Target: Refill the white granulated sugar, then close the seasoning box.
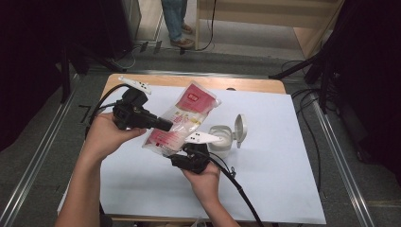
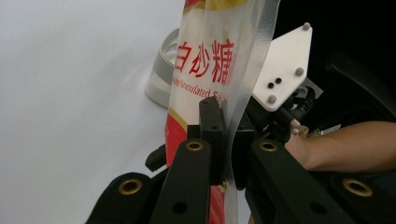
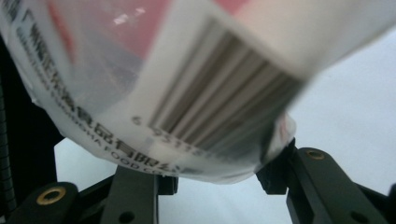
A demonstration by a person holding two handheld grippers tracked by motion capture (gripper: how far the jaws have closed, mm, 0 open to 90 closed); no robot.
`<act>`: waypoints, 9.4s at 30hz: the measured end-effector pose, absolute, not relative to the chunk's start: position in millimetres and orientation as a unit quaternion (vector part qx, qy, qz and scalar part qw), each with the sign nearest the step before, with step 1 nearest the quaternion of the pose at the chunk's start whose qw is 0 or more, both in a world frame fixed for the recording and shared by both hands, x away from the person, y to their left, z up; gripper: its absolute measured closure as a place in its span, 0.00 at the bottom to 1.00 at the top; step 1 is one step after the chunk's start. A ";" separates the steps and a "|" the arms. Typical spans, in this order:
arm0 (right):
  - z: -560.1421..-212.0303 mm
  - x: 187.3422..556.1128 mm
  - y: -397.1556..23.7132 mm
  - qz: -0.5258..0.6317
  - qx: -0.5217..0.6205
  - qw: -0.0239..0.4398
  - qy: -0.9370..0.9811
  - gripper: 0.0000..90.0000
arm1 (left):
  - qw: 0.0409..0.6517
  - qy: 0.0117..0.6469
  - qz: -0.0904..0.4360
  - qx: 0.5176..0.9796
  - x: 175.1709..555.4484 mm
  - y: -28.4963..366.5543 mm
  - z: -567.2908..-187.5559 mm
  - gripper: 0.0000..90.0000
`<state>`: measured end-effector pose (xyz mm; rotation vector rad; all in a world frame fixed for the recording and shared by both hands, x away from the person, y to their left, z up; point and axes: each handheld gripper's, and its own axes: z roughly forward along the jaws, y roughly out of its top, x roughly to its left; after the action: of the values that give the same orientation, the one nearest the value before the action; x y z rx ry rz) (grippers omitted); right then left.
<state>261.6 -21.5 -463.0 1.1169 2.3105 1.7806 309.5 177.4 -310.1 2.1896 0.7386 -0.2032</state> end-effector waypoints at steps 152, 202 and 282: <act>-445.7 264.4 -191.1 0.526 0.253 0.018 0.812 0.58 | 0.426 0.425 0.007 0.799 353.7 252.3 -437.1 0.97; -447.1 266.9 -190.9 0.512 0.262 0.037 0.817 0.58 | 0.416 0.392 0.017 0.821 333.9 259.1 -444.2 0.84; -419.9 310.9 -235.0 0.497 0.365 0.036 0.787 1.00 | 0.416 0.391 0.061 0.819 303.9 297.4 -434.8 0.42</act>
<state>310.9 -235.0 -419.9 1.1210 2.4171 1.5261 303.9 297.4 -434.8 2.0564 0.9829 0.1532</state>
